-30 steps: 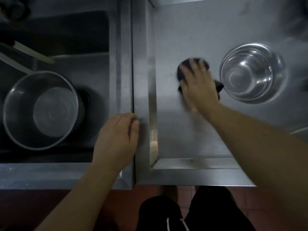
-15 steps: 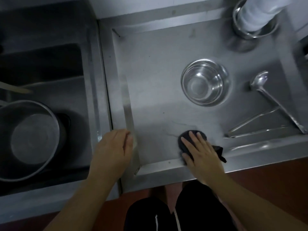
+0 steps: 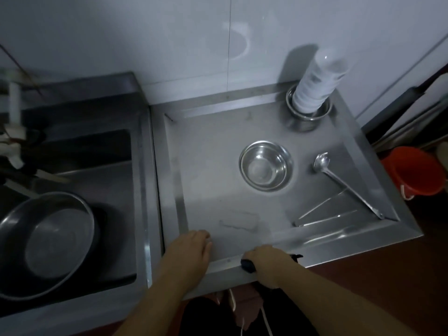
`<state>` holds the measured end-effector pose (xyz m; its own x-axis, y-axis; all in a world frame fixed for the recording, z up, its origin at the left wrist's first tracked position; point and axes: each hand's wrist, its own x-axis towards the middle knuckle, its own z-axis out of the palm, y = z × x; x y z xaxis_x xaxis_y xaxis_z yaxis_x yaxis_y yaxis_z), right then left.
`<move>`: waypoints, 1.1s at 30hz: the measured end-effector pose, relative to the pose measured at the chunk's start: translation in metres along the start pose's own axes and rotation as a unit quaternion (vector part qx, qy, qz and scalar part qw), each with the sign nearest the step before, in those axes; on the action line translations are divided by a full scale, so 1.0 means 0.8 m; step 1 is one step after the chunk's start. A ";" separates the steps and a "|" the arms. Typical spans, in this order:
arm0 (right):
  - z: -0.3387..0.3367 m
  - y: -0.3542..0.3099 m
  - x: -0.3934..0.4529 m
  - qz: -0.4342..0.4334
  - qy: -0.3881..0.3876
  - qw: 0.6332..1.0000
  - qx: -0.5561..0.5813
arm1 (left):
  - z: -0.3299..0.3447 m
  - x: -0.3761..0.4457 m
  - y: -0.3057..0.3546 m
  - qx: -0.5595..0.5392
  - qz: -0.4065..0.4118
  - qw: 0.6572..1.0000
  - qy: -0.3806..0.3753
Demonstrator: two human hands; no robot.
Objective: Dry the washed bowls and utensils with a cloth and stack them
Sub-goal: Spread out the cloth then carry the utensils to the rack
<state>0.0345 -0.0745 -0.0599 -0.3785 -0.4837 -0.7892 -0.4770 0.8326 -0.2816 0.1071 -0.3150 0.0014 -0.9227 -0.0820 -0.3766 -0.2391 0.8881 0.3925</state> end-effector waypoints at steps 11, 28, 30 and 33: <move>-0.112 0.049 -0.134 0.043 0.139 0.856 0.495 | -0.017 -0.017 0.155 -0.022 -0.045 0.999 0.014; -0.204 0.086 -0.313 -0.106 0.086 0.576 0.806 | -0.080 -0.064 0.358 -0.571 -0.128 0.810 0.050; -0.207 0.082 -0.321 -0.122 0.081 0.570 0.808 | -0.093 -0.068 0.353 -0.593 -0.128 0.791 0.081; -0.210 0.070 -0.332 -0.139 0.070 0.576 0.802 | -0.118 -0.076 0.339 -0.619 -0.119 0.767 0.118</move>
<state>-0.0251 0.0555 0.2254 -0.5788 -0.5814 -0.5718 0.7703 -0.1596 -0.6173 0.0699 -0.1118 0.2096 -0.8022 -0.3852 -0.4563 -0.3782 -0.2636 0.8874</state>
